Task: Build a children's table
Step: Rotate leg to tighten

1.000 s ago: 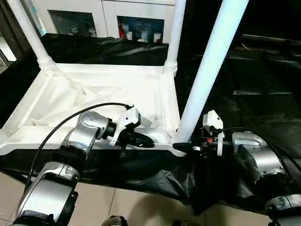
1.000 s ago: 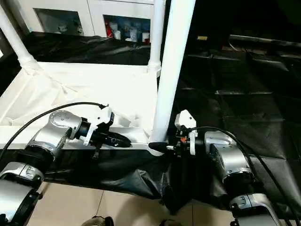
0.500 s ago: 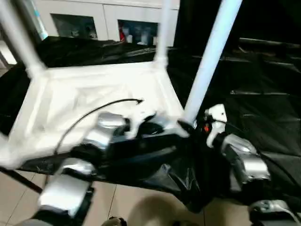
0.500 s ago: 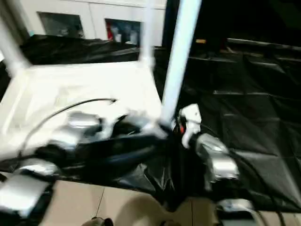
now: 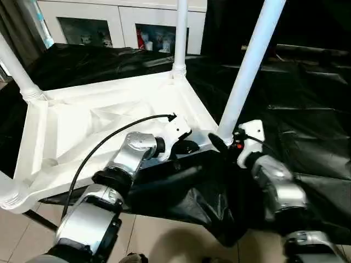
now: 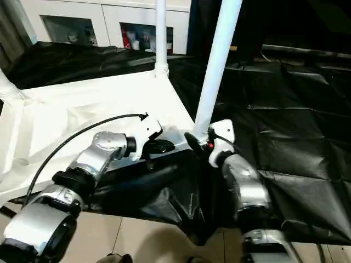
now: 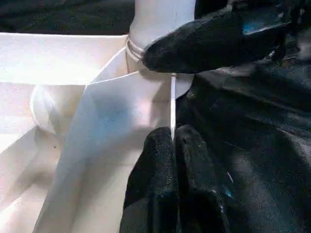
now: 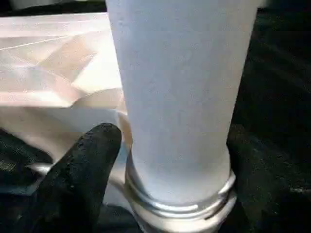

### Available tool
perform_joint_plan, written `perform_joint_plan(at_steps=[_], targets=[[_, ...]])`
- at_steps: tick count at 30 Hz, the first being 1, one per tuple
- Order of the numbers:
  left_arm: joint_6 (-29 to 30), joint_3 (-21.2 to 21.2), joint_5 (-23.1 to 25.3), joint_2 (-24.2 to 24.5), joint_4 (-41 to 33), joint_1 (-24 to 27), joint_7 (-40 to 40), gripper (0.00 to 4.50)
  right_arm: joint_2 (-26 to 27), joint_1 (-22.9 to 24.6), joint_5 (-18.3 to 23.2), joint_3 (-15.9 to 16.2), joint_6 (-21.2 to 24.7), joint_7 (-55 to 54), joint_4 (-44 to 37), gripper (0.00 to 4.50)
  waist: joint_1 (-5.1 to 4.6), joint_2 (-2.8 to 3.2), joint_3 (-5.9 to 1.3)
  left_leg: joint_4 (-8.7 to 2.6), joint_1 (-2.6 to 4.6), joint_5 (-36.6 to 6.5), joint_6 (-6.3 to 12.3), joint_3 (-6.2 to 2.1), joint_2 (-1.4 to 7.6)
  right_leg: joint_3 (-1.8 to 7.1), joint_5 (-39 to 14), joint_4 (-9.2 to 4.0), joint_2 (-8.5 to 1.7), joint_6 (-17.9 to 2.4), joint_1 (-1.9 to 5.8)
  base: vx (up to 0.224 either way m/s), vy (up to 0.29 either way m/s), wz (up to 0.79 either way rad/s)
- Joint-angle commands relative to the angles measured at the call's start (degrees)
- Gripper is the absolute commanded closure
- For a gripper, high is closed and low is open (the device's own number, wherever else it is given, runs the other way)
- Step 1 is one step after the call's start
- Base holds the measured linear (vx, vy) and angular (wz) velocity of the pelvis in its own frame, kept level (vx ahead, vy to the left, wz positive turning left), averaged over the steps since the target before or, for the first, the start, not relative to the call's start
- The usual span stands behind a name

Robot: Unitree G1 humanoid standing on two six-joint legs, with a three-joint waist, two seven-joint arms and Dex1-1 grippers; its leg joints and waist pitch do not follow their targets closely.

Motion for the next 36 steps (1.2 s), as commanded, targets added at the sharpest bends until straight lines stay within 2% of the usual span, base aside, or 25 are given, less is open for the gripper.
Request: perform_joint_plan(at_steps=[1, 2, 3, 5, 6, 7, 8, 9, 10, 12, 14, 16, 17, 18, 21, 23, 27, 29, 30, 32, 33, 34, 35, 36], targets=[[-0.3, -3.1, -1.0, -1.3, -0.6, 0.4, -4.8, 4.5, 1.4, 0.3, 1.2, 6.8, 1.2, 10.0, -2.3, 0.83, 0.27, -0.63, -3.15, -4.51, 1.39, -17.6, 3.16, -1.94, 2.87, 1.92, -15.3, -4.29, -3.25, -11.9, 1.53, 0.0, 0.0, 0.0], [-0.2, -3.7, -0.9, 0.6, -1.5, 0.9, -8.4, 4.5, -0.9, 0.4, 1.4, 7.3, 1.0, 13.9, -2.8, 0.83, 0.28, -0.77, -3.18, -4.46, 1.38, -17.1, 3.53, -1.82, 2.83, 1.88, -14.9, -4.26, -3.26, -12.1, 1.53, 0.0, 0.0, 0.0], [-0.1, -3.8, -0.9, 0.9, -1.6, 0.9, -9.1, 4.5, -1.4, 0.4, 1.5, 7.3, 1.2, 14.7, -2.9, 0.83, 0.39, -0.84, -3.35, -4.28, 1.04, -15.5, 4.09, -1.81, 2.86, 1.76, -14.0, -3.9, -3.33, -12.7, 1.93, 0.0, 0.0, 0.0], [-0.6, -4.6, -0.8, 3.5, -2.5, 1.6, -13.8, 4.5, -3.9, 0.4, 1.7, 7.5, 1.3, 19.6, -3.7, 0.83, 0.66, -0.71, -3.48, -4.02, 1.0, -12.9, 4.9, -1.63, 2.97, 1.56, -11.0, -3.53, -3.26, -13.8, 1.95, 0.0, 0.0, 0.0], [-1.1, -5.2, -0.6, 5.0, -2.9, 1.9, -16.4, 4.5, -5.4, 0.3, 2.2, 7.8, 2.0, 22.5, -4.3, 0.83, 0.72, -0.87, -3.66, -3.76, 0.81, -10.8, 5.67, -1.59, 2.98, 1.43, -7.8, -2.97, -3.15, -14.7, 2.24, 0.056, -0.025, -0.02], [-1.2, -5.3, -0.6, 5.5, -3.0, 2.0, -17.1, 4.5, -5.8, 0.3, 2.3, 7.8, 2.2, 23.3, -4.5, 0.83, 0.88, -0.74, -3.8, -3.48, 0.88, -8.6, 6.77, -1.42, 3.01, 1.42, -3.8, -2.46, -3.02, -15.7, 2.18, 0.058, -0.023, -0.02], [-1.2, -5.5, -0.6, 6.5, -3.3, 2.3, -18.7, 4.5, -6.8, 0.2, 2.7, 8.0, 3.2, 25.1, -5.0, 0.83, 0.94, -0.66, -3.84, -3.37, 0.96, -7.8, 7.24, -1.36, 3.03, 1.42, -2.0, -2.25, -2.98, -16.3, 2.11, 0.058, -0.023, -0.02], [-1.4, -5.5, -0.8, 7.8, -3.7, 2.6, -20.6, 4.5, -7.9, 0.1, 3.0, 8.2, 3.7, 26.8, -5.4, 0.83, 1.23, -0.78, -3.94, -3.16, 1.11, -6.5, 7.92, -1.26, 2.96, 1.38, 0.8, -1.86, -2.8, -17.2, 2.21, 0.0, 0.0, 0.0], [-1.4, -5.5, -0.8, 7.8, -3.7, 2.6, -20.6, 4.5, -7.9, 0.1, 3.0, 8.2, 3.7, 26.8, -5.4, 0.83, 1.36, -0.8, -3.9, -3.08, 1.08, -5.8, 8.66, -1.13, 2.95, 1.4, 2.5, -1.67, -2.83, -17.7, 2.16, 0.0, 0.0, 0.0], [-1.0, -5.4, -1.1, 9.1, -4.3, 2.8, -22.7, 4.5, -8.9, -0.2, 3.4, 8.7, 4.7, 28.8, -5.7, 0.83, 1.69, -0.65, -3.95, -3.06, 1.24, -5.3, 8.93, -1.13, 3.09, 1.36, 3.1, -1.55, -2.91, -18.2, 2.14, 0.0, 0.0, 0.0], [-1.0, -5.3, -1.3, 9.7, -4.3, 2.8, -23.3, 4.5, -9.2, -0.4, 3.1, 8.8, 4.3, 29.6, -5.3, 1.06, 1.87, -0.52, -3.87, -3.17, 1.35, -6.0, 8.43, -1.16, 3.17, 1.28, 1.5, -1.64, -2.9, -18.2, 2.03, 0.0, 0.0, 0.0], [-1.1, -5.4, -1.4, 10.2, -4.4, 2.8, -23.5, 4.5, -9.3, -0.4, 3.2, 8.7, 4.6, 30.3, -5.2, 1.14, 2.01, -0.52, -3.69, -3.46, 1.53, -8.5, 6.78, -1.19, 3.26, 1.35, -2.4, -2.08, -2.94, -17.8, 1.97, 0.0, 0.0, 0.0], [-1.1, -5.4, -1.4, 10.3, -4.5, 2.8, -23.6, 4.5, -9.4, -0.4, 3.2, 8.7, 4.6, 30.4, -5.2, 1.19, 2.02, -0.53, -3.66, -3.54, 1.56, -8.9, 6.34, -1.22, 3.28, 1.37, -3.2, -2.12, -2.97, -17.6, 1.98, 0.0, 0.0, 0.0], [-0.8, -5.5, -1.6, 10.5, -5.0, 3.0, -23.7, 4.5, -9.4, -0.3, 3.6, 8.8, 5.3, 31.1, -5.4, 1.47, 2.06, -0.6, -3.58, -3.62, 1.56, -9.7, 5.77, -1.22, 3.28, 1.42, -4.2, -2.24, -2.97, -17.4, 1.97, 0.0, 0.0, 0.0], [-0.5, -5.5, -1.7, 10.6, -5.5, 3.2, -23.8, 4.5, -9.4, 0.2, 3.8, 9.1, 5.9, 31.7, -6.1, 1.6, 2.12, -0.65, -3.55, -3.69, 1.6, -10.1, 4.91, -1.25, 3.29, 1.51, -5.6, -2.36, -3.07, -16.9, 1.93, 0.0, 0.0, 0.0], [-0.1, -5.3, -2.0, 10.5, -5.9, 3.4, -24.1, 4.5, -9.5, 0.9, 4.1, 9.7, 6.7, 32.3, -7.0, 1.84, 2.18, -0.71, -3.6, -3.6, 1.5, -9.2, 5.06, -1.23, 3.19, 1.53, -4.6, -2.21, -3.04, -16.7, 2.01, 0.0, 0.0, 0.0], [0.1, -5.0, -2.4, 10.2, -5.8, 3.4, -23.6, 4.5, -9.3, 1.5, 4.2, 9.9, 7.0, 32.3, -7.3, 1.91, 2.43, -0.74, -3.75, -3.35, 1.47, -7.2, 6.17, -1.15, 3.1, 1.48, -1.6, -1.88, -2.99, -17.1, 2.06, 0.0, 0.0, 0.0], [0.3, -4.5, -2.7, 9.6, -5.6, 3.4, -22.4, 4.5, -8.9, 2.2, 4.2, 9.8, 7.6, 31.8, -7.7, 1.91, 2.47, -0.76, -3.73, -3.35, 1.46, -7.4, 6.27, -1.14, 3.11, 1.47, -1.7, -1.92, -2.98, -17.1, 2.05, 0.0, 0.0, 0.0], [0.4, -3.7, -2.8, 8.0, -4.8, 2.9, -18.8, 4.5, -7.6, 2.9, 3.4, 9.3, 7.0, 28.1, -7.0, 1.92, 2.52, -0.76, -3.69, -3.37, 1.49, -7.8, 6.14, -1.12, 3.15, 1.49, -2.4, -2.02, -3.0, -17.0, 1.99, 0.0, 0.0, 0.0], [0.5, -3.1, -2.6, 6.9, -3.8, 2.3, -15.5, 4.5, -6.5, 3.3, 2.7, 8.8, 6.3, 24.9, -6.4, 1.93, 2.62, -0.71, -3.49, -3.54, 1.58, -9.4, 5.47, -1.15, 3.22, 1.52, -5.1, -2.41, -3.1, -16.6, 1.79, 0.0, 0.0, 0.0], [0.8, -2.5, -2.3, 5.0, -2.3, 1.4, -11.2, 4.5, -4.6, 3.5, 1.1, 7.8, 5.8, 18.4, -4.8, 1.93, 2.53, -0.78, -3.31, -3.75, 1.71, -11.2, 4.35, -1.21, 3.23, 1.55, -8.4, -2.81, -3.17, -15.9, 1.65, 0.0, 0.0, 0.0], [0.8, -2.5, -2.2, 4.7, -2.2, 1.3, -10.5, 4.5, -4.2, 3.5, 1.0, 7.6, 5.7, 17.4, -4.6, 1.93, 2.31, -0.72, -3.08, -4.08, 1.95, -13.9, 2.76, -1.33, 3.18, 1.58, -13.2, -3.4, -3.26, -14.9, 1.43, 0.0, 0.0, 0.0], [0.8, -2.5, -1.9, 3.8, -1.7, 1.0, -8.7, 4.5, -3.2, 3.6, 0.6, 7.2, 5.6, 14.7, -4.1, 1.94, 2.19, -0.81, -3.08, -4.2, 1.95, -15.1, 1.99, -1.48, 3.15, 1.63, -15.5, -3.63, -3.38, -14.2, 1.46, 0.0, 0.0, 0.0], [0.9, -2.7, -1.4, 1.6, -0.9, 0.5, -5.1, 4.5, -0.5, 3.6, 0.3, 5.5, 5.9, 7.7, -2.8, 1.94, 1.87, -0.7, -2.83, -4.61, 2.28, -18.2, 0.25, -1.76, 3.17, 1.76, -21.3, -4.42, -3.5, -12.1, 1.0, -0.05, 0.011, 0.0]])
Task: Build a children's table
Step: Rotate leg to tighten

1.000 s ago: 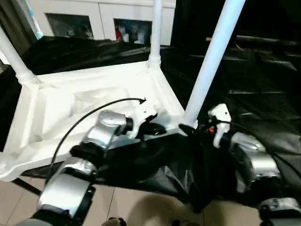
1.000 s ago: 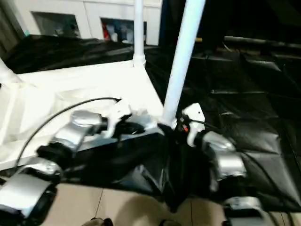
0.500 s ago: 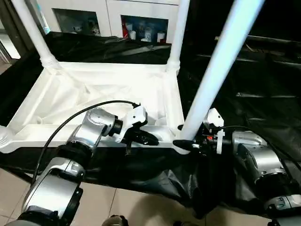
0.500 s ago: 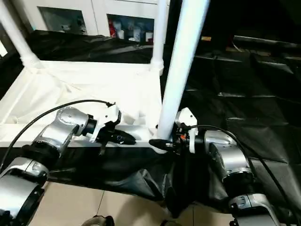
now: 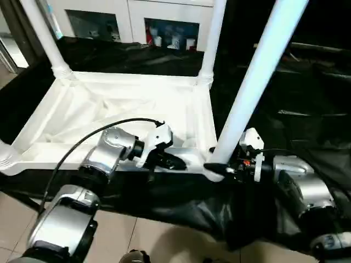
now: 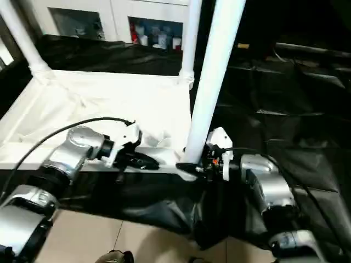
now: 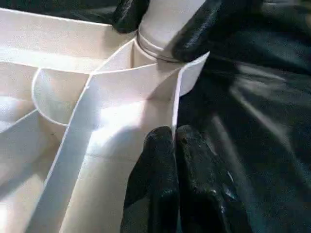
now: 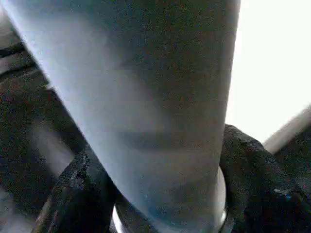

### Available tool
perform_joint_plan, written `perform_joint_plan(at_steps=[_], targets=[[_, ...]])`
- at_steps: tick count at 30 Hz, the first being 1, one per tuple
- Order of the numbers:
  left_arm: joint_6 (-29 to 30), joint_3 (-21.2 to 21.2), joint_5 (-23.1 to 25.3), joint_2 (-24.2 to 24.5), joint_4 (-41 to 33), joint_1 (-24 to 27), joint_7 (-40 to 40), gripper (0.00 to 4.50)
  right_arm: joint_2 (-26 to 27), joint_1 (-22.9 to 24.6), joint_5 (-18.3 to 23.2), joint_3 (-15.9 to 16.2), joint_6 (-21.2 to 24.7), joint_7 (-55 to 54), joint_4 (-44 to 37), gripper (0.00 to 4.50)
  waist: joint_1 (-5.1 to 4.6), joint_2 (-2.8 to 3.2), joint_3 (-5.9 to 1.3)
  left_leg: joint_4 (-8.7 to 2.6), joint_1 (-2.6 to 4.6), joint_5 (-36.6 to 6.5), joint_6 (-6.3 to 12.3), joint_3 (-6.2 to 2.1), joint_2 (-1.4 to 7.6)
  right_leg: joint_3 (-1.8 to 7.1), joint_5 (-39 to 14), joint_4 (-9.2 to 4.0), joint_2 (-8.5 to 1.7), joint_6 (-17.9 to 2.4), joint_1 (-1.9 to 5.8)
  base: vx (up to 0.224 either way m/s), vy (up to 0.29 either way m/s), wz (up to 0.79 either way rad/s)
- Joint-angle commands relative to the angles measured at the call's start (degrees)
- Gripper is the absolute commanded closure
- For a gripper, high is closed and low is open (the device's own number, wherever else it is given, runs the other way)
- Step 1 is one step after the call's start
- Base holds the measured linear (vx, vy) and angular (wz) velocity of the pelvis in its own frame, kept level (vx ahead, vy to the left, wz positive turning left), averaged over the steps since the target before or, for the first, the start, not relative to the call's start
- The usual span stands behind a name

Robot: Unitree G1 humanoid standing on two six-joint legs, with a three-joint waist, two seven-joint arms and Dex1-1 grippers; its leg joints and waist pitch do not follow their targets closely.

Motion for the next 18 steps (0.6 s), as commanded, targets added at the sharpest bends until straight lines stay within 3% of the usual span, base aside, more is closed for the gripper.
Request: perform_joint_plan(at_steps=[1, 5, 6, 11, 12, 15, 18], targets=[[1.1, -0.7, 0.8, -4.7, 1.9, -0.7, 7.5, 4.5, 4.1, 0.9, -2.2, 1.9, 1.4, -7.9, 3.2, 1.94, -0.71, -0.41, -2.69, -4.54, 2.16, -19.5, -0.25, -2.04, 2.84, 1.96, -23.8, -4.83, -3.65, -10.9, 0.9, -0.053, 0.019, -0.02], [1.8, -0.8, 1.1, -8.8, 2.6, -1.1, 12.8, 4.5, 8.8, -0.2, -1.9, -0.6, 1.7, -17.4, 5.7, 1.94, -1.89, -0.46, -2.56, -4.92, 2.42, -24.9, -2.07, -2.64, 2.63, 1.88, -29.0, -5.51, -3.55, -8.5, 0.5, -0.026, 0.012, -0.02], [2.0, -1.0, 1.4, -10.7, 2.7, -1.2, 14.6, 4.5, 11.1, -1.0, -2.0, -1.2, 1.2, -20.5, 6.4, 1.94, -2.14, -0.07, -2.55, -4.98, 2.31, -25.6, -2.05, -2.65, 2.55, 1.97, -29.5, -5.78, -3.56, -8.0, 0.45, 0.0, 0.0, 0.0], [1.2, -1.2, 1.5, -13.3, 3.4, -1.6, 15.5, 4.5, 13.6, -1.6, -5.0, 2.1, -1.0, -21.0, 6.0, 1.94, -2.33, -0.13, -2.47, -5.05, 2.66, -26.9, -1.13, -2.78, 2.23, 1.68, -31.9, -6.83, -3.52, -6.2, 0.21, 0.0, 0.0, 0.0], [0.6, -1.3, 1.7, -12.9, 3.7, -1.8, 15.4, 4.5, 13.3, -1.3, -5.2, 2.9, -1.8, -19.5, 5.4, 1.94, -2.26, -0.05, -2.55, -5.26, 2.47, -26.3, -0.81, -2.92, 2.34, 1.79, -30.8, -6.67, -3.54, -6.2, 0.4, 0.0, 0.0, 0.0], [-0.4, -1.5, 2.2, -12.0, 4.1, -1.9, 15.1, 4.5, 12.8, -1.1, -4.1, 2.6, -1.9, -17.9, 4.8, 1.24, -2.27, -0.11, -2.67, -5.42, 2.2, -25.1, -0.5, -2.83, 2.47, 1.95, -27.4, -6.27, -3.43, -7.1, 0.55, 0.0, 0.0, 0.0], [-1.7, -2.2, 3.7, -9.7, 4.7, -1.9, 14.4, 4.5, 10.9, -1.1, -3.7, 2.7, -2.4, -14.9, 3.9, 1.02, -2.16, -0.19, -2.92, -5.28, 2.12, -24.1, 0.06, -2.58, 2.49, 2.04, -24.3, -5.89, -3.41, -8.6, 0.78, 0.0, 0.0, 0.0]])
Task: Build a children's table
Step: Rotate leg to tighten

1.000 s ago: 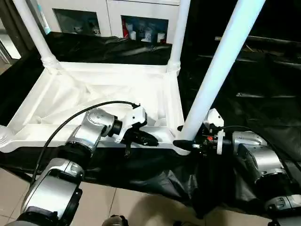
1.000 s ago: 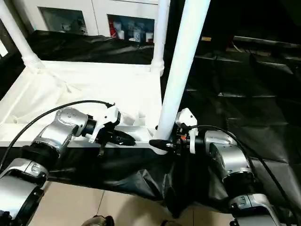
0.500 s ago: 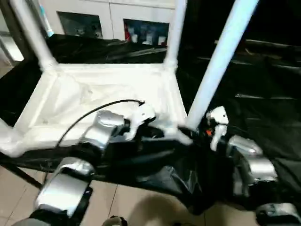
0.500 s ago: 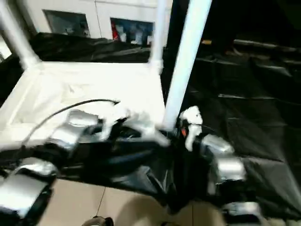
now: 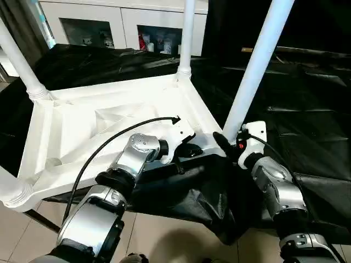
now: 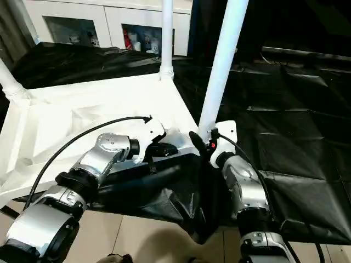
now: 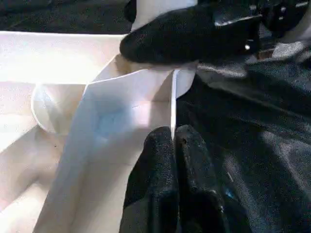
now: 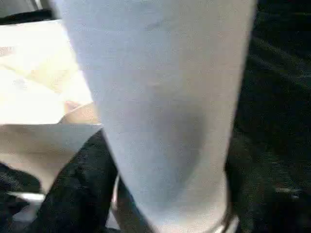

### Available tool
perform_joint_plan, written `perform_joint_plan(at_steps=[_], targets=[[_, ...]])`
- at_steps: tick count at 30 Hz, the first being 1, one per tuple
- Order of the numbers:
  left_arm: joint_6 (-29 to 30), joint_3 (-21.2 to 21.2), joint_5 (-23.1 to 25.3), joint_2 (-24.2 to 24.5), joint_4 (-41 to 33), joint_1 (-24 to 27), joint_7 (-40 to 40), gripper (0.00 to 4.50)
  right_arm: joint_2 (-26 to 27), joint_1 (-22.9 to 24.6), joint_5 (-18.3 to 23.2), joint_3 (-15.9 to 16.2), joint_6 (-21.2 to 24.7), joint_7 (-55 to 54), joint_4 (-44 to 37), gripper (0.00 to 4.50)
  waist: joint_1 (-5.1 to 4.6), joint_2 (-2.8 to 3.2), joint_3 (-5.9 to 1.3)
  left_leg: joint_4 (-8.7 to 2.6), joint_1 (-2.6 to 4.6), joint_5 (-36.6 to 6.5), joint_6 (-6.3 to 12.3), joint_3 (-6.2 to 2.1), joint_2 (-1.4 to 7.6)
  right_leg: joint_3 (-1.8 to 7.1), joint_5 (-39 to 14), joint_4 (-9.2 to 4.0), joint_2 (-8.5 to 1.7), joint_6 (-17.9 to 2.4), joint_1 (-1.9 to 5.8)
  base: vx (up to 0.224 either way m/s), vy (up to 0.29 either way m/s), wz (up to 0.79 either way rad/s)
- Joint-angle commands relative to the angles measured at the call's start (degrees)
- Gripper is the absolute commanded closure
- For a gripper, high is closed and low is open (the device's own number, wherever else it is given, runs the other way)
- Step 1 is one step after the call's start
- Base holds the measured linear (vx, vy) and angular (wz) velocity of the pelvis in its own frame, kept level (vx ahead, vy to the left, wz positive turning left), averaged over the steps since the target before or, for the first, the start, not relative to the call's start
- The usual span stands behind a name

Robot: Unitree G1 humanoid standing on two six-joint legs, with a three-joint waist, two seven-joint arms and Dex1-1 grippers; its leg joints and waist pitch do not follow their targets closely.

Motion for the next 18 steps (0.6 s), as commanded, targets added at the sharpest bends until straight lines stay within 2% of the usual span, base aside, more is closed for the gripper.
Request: perform_joint_plan(at_steps=[1, 3, 6, 8, 10, 11, 12, 14, 16, 18], targets=[[-2.3, -3.2, 1.3, -1.7, 1.5, -1.0, -0.8, 4.5, 1.8, 0.8, -0.5, 8.4, 0.9, 8.3, -1.2, 0.88, -0.34, -0.36, -2.93, -4.8, 1.43, -23.0, 0.25, -2.4, 3.15, 1.69, -23.2, -4.56, -3.29, -9.3, 0.72, 0.0, 0.0, 0.0], [-3.2, -3.0, 1.3, -0.9, 1.7, -1.0, -1.5, 4.5, 0.3, 1.2, -0.2, 8.3, 0.7, 10.6, -2.0, 0.79, -0.26, -0.4, -3.01, -4.63, 1.46, -22.2, 0.71, -2.27, 3.11, 1.77, -22.8, -4.6, -3.38, -9.4, 0.78, 0.0, 0.0, 0.0], [-3.2, -2.3, 0.9, -0.4, 2.2, -1.5, -1.8, 4.5, -1.4, 1.9, 0.4, 8.1, 0.8, 13.1, -3.2, 0.79, 0.03, -0.6, -3.3, -4.31, 1.44, -18.8, 1.84, -2.01, 3.22, 1.86, -19.0, -4.13, -3.41, -10.8, 1.06, 0.0, 0.0, 0.0], [-1.1, -2.3, 0.6, -0.1, 2.4, -1.8, -4.1, 4.06, -2.6, 2.6, 1.0, 8.1, 1.0, 15.1, -4.5, 0.75, 0.22, -0.57, -3.35, -4.17, 1.41, -17.1, 2.53, -1.81, 3.22, 1.87, -16.8, -3.89, -3.35, -11.8, 1.12, 0.0, 0.0, 0.0], [0.7, -2.7, 1.1, 0.1, 3.1, -2.1, -4.7, 3.95, -3.4, 3.2, 1.1, 8.0, 0.9, 16.6, -5.3, 0.75, 0.41, -0.62, -3.56, -3.96, 1.27, -15.5, 3.25, -1.7, 3.23, 1.8, -15.2, -3.52, -3.32, -12.3, 1.35, 0.0, 0.0, 0.0], [1.1, -2.8, 1.2, 0.2, 3.3, -2.2, -4.7, 3.95, -3.5, 3.2, 1.2, 7.9, 0.9, 16.8, -5.3, 0.75, 0.34, -0.6, -3.71, -3.92, 0.96, -14.1, 3.71, -1.85, 3.26, 1.66, -13.4, -3.2, -3.39, -12.7, 1.65, 0.0, 0.0, 0.0], [1.5, -2.9, 1.3, 0.2, 3.5, -2.3, -4.7, 3.89, -3.6, 3.2, 1.3, 7.9, 0.9, 17.0, -5.4, 0.75, 0.03, -0.79, -3.88, -3.76, 0.29, -12.2, 4.28, -2.0, 3.11, 1.5, -11.1, -2.7, -3.41, -12.9, 2.14, 0.0, 0.0, 0.0], [2.4, -3.0, 1.9, 0.3, 4.3, -2.7, -3.6, 3.6, -3.9, 3.1, 1.6, 7.7, 1.1, 17.4, -5.7, 0.75, -0.2, -0.7, -3.96, -3.56, -0.01, -10.4, 4.89, -2.11, 3.04, 1.44, -8.7, -2.39, -3.45, -13.2, 2.28, 0.051, -0.001, -0.13], [2.5, -2.6, 2.1, 0.1, 5.2, -3.1, -1.8, 3.55, -4.1, 2.9, 2.0, 7.2, 1.3, 17.7, -5.7, 0.75, -0.54, -0.68, -4.26, -2.9, 0.44, -8.5, 6.52, -1.78, 2.88, 1.52, -2.7, -1.86, -3.2, -15.5, 2.13, 0.028, -0.003, -0.03], [2.6, -2.2, 2.0, -0.1, 5.8, -3.5, -0.9, 3.49, -4.3, 2.6, 2.2, 6.8, 1.4, 18.1, -5.8, 0.75, -0.49, -0.54, -4.14, -2.74, 0.35, -7.6, 7.7, -1.63, 2.85, 1.47, -0.5, -1.76, -3.14, -16.9, 2.13, 0.0, 0.0, 0.0]])
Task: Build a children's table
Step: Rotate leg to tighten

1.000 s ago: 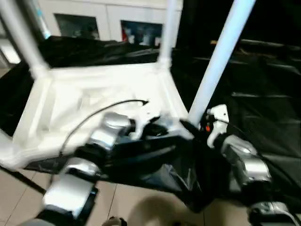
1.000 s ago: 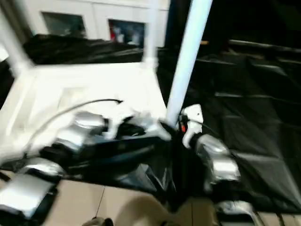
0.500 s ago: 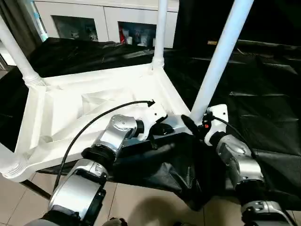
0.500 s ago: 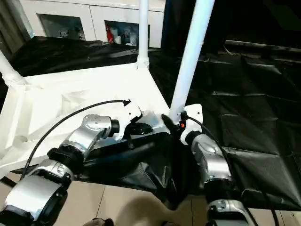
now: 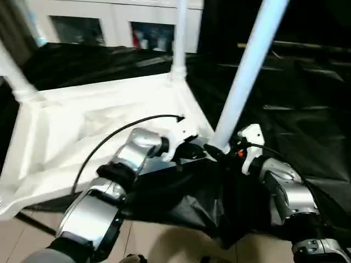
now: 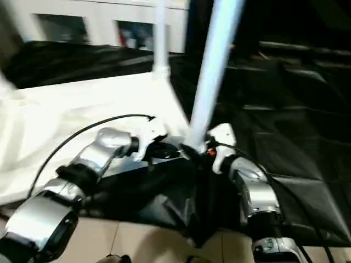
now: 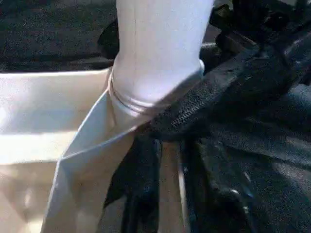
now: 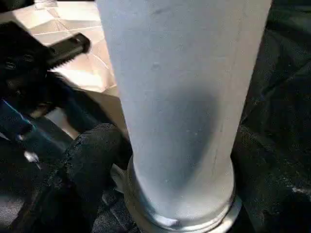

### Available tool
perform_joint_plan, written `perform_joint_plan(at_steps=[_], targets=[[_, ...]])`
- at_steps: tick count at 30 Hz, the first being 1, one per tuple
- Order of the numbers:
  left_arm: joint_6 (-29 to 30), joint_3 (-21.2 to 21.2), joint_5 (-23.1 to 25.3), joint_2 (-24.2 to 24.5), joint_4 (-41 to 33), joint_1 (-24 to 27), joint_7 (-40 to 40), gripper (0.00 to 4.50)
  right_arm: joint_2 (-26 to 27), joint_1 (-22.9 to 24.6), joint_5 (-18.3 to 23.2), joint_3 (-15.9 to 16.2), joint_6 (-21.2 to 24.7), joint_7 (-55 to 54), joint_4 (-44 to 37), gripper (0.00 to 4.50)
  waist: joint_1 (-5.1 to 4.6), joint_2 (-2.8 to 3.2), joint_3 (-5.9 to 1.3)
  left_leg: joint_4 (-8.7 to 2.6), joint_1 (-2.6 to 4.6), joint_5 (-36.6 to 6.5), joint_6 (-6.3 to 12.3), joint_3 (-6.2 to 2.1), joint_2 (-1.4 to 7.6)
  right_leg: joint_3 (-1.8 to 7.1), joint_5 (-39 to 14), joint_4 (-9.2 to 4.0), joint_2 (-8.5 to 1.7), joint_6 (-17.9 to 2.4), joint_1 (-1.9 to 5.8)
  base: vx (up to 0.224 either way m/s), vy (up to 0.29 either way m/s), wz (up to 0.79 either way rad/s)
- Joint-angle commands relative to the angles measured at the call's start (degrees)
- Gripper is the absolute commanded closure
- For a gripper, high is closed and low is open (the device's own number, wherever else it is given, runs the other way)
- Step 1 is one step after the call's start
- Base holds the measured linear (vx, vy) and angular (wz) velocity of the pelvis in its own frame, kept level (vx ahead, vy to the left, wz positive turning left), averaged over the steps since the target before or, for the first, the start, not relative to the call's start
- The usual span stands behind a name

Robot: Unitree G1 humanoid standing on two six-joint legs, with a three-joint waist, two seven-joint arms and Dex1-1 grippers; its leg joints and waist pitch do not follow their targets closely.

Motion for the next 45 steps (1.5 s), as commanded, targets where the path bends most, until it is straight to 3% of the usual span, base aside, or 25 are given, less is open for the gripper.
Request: perform_joint_plan(at_steps=[1, 2, 3, 8, 12, 16, 17, 18, 22, 23, 25, 30, 38, 45], targets=[[1.1, -0.5, 1.6, 0.0, 2.8, 0.9, 2.9, 3.18, 0.7, 0.2, 0.4, 2.2, 1.0, 2.2, -0.3, 0.75, 0.36, -0.55, -3.9, -2.89, 0.76, -9.0, 7.47, -1.39, 2.62, 1.65, -3.0, -2.72, -3.23, -16.7, 2.59, 0.0, 0.0, 0.0], [1.2, -0.5, 1.5, 0.1, 2.9, 0.7, 2.6, 3.18, 0.4, 0.1, 0.6, 2.1, 1.2, 2.7, -0.7, 0.75, 0.39, -0.45, -3.79, -2.96, 0.82, -9.9, 7.17, -1.4, 2.67, 1.61, -4.6, -2.88, -3.21, -16.6, 2.54, 0.0, 0.0, 0.0], [1.4, -0.6, 1.4, 0.2, 2.9, 0.6, 2.1, 3.18, 0.1, 0.2, 0.8, 2.1, 1.3, 3.3, -1.1, 0.75, 0.46, -0.5, -3.55, -3.13, 1.07, -12.6, 5.78, -1.39, 2.8, 1.62, -9.8, -3.39, -3.22, -15.7, 2.37, 0.0, 0.0, 0.0], [2.7, -1.1, 2.0, 2.3, 1.4, 0.1, 1.8, 3.18, -1.9, -0.1, 1.2, 1.7, 1.3, 5.2, -1.3, 0.75, 0.27, -0.66, -3.35, -3.5, 1.04, -15.2, 3.72, -1.65, 2.85, 1.71, -15.0, -3.77, -3.25, -13.7, 2.3, 0.0, 0.0, 0.0], [4.3, -0.4, 1.6, 4.8, -3.3, 0.8, 1.4, 3.18, -3.6, -0.8, 2.3, 0.4, 1.5, 6.2, -1.2, 0.75, 0.02, -0.88, -3.38, -3.43, 0.81, -14.3, 4.0, -1.72, 2.8, 1.69, -14.4, -3.63, -3.25, -13.8, 2.42, 0.0, 0.0, 0.0], [7.1, 0.4, 0.1, 6.4, -9.8, 2.6, -0.2, 3.18, -4.6, -1.0, 3.2, -0.3, 1.8, 7.2, -1.7, 0.75, -0.13, -0.7, -3.54, -3.25, 0.49, -11.6, 4.92, -1.71, 2.84, 1.58, -11.3, -3.12, -3.17, -14.6, 2.61, 0.0, 0.0, 0.0], [8.4, 0.6, -0.4, 6.9, -12.2, 3.3, -0.8, 3.18, -4.9, -1.1, 3.4, -0.4, 1.8, 7.6, -1.8, 0.75, 0.02, -0.53, -3.98, -2.84, 0.91, -9.2, 5.63, -1.47, 2.86, 1.65, -6.8, -2.62, -2.94, -15.8, 2.42, 0.0, 0.0, 0.0], [10.0, 0.5, -0.9, 7.4, -15.1, 4.4, -1.7, 3.18, -5.1, -1.1, 3.6, -0.6, 2.0, 8.1, -1.8, 0.75, 0.17, -0.5, -4.11, -2.66, 0.66, -6.6, 6.51, -1.38, 2.92, 1.63, -2.3, -1.95, -2.89, -17.0, 2.56, 0.0, 0.0, 0.0], [13.6, 0.6, -1.9, 8.7, -21.5, 7.2, -2.8, 3.18, -5.4, -1.0, 3.8, 0.0, 2.2, 9.1, -2.1, 0.75, 0.24, -0.76, -4.2, -2.36, 0.45, -4.1, 8.47, -1.31, 2.94, 1.51, 2.4, -1.31, -2.79, -18.3, 2.66, 0.0, 0.0, 0.0], [14.3, 0.5, -2.0, 8.9, -22.3, 7.7, -3.0, 3.18, -5.4, -1.0, 3.7, 0.2, 2.1, 9.2, -2.1, 0.75, 0.24, -0.6, -4.12, -2.23, 0.57, -4.0, 9.12, -1.14, 2.87, 1.5, 2.6, -1.37, -2.66, -18.5, 2.4, 0.0, 0.0, 0.0], [15.4, 0.3, -2.2, 9.4, -23.3, 8.8, -2.6, 3.18, -5.3, -0.9, 3.6, 0.5, 1.8, 9.3, -2.0, 0.75, 0.26, -0.65, -3.86, -2.36, 0.55, -5.7, 8.63, -1.08, 2.84, 1.48, -0.2, -1.7, -2.72, -18.2, 2.33, 0.0, 0.0, 0.0], [17.8, -0.2, -2.2, 9.1, -24.6, 10.6, -1.6, 3.18, -5.2, -1.1, 3.7, 0.9, 1.7, 9.3, -1.8, 0.75, 0.15, -0.59, -3.68, -2.66, 0.75, -9.2, 6.06, -1.21, 2.84, 1.61, -6.3, -2.35, -2.75, -16.4, 2.21, 0.0, 0.0, 0.0], [19.2, -0.8, -1.7, 9.9, -25.2, 11.2, -0.4, 3.8, -5.4, -1.4, 3.7, 0.6, 1.4, 9.3, -1.5, 0.75, 0.08, -0.32, -3.98, -2.4, 0.7, -7.1, 6.8, -1.2, 2.64, 1.58, -1.5, -1.86, -2.56, -17.0, 2.42, 0.0, 0.0, 0.0], [14.3, -0.1, -4.1, 9.7, -24.0, 11.4, -3.2, 4.36, -5.5, -0.9, 3.7, 1.0, 1.2, 9.5, -2.0, 0.75, 0.2, -0.16, -4.04, -2.35, 0.74, -7.3, 6.7, -1.24, 2.63, 1.51, -1.0, -1.76, -2.46, -17.2, 2.46, 0.0, 0.0, 0.0]])
